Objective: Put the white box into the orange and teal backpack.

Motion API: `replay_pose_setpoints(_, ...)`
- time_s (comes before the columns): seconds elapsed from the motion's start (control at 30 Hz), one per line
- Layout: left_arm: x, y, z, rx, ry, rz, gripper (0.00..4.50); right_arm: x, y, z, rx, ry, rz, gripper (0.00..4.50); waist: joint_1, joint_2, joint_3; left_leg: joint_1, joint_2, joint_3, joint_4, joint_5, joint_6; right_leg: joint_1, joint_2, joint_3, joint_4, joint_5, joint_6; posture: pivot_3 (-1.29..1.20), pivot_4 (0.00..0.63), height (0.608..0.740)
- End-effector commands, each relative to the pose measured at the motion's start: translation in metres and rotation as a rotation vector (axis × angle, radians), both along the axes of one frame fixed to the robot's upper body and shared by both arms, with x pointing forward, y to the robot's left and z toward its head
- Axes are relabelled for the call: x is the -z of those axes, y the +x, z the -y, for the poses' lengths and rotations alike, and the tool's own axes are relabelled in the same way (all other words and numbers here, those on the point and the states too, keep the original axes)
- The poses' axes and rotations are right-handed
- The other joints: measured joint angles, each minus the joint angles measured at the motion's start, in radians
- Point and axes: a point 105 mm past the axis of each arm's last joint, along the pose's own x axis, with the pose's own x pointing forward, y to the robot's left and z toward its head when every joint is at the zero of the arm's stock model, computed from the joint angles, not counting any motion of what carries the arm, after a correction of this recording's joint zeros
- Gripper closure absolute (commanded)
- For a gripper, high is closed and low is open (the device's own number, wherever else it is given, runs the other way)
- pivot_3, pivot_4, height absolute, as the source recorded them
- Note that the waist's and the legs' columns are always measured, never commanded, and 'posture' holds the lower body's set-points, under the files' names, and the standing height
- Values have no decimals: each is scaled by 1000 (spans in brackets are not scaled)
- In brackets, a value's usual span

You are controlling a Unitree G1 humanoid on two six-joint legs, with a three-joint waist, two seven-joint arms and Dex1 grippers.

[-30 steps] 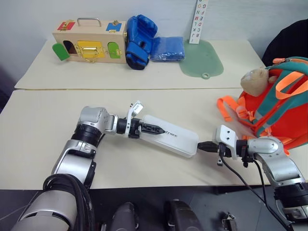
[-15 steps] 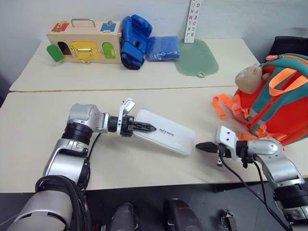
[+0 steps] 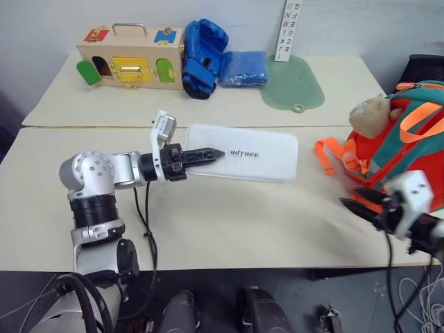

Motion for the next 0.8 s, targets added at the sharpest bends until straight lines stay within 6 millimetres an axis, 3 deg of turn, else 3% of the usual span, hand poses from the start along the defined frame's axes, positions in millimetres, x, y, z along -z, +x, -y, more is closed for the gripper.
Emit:
replay_pose_setpoints(0.03,-18,-13,-3,-58,-14,142,3202,-31,-12,29,159,51,71,808,-12,0,0,1,0,0,0,1,0,0,0,0,0,0,0,0,150,740)
replay_pose_setpoints(0.1,-20,-15,-3,-87,-20,165,3202,-36,-7,35,197,87,94,157,-20,0,0,3,0,0,-2,1,-1,2,0,1,1,0,0,0,150,740)
replay_pose_setpoints(0.13,-21,-16,-3,-99,-29,171,3202,-38,-2,35,203,102,106,42,-24,0,0,4,0,0,-2,2,-2,3,1,1,1,0,0,0,150,740)
replay_pose_setpoints(0.2,-23,-16,-2,-114,-42,175,3202,-39,6,34,207,120,117,42,-24,0,0,6,0,1,-3,2,-2,3,2,1,1,0,0,0,150,740)
replay_pose_setpoints(0.33,-24,-16,1,-135,-31,185,3202,-38,48,27,217,275,166,42,-30,0,0,6,0,0,-3,3,-4,3,3,2,1,0,0,0,150,740)
replay_pose_setpoints(0.4,-23,-15,1,-146,-20,185,3202,-41,60,26,221,313,188,42,-27,0,0,5,0,1,-4,3,-4,2,3,2,1,0,0,0,150,740)
replay_pose_setpoints(0.57,-22,-9,-10,-190,34,184,3202,-41,99,14,235,368,247,42,-26,0,0,2,0,2,-3,4,-4,-1,3,2,1,0,0,0,150,740)
replay_pose_setpoints(0.8,-21,3,-31,-262,125,221,3202,-42,104,-5,131,359,285,2407,-27,0,0,2,1,2,-4,4,-4,-1,3,2,1,0,0,0,150,740)
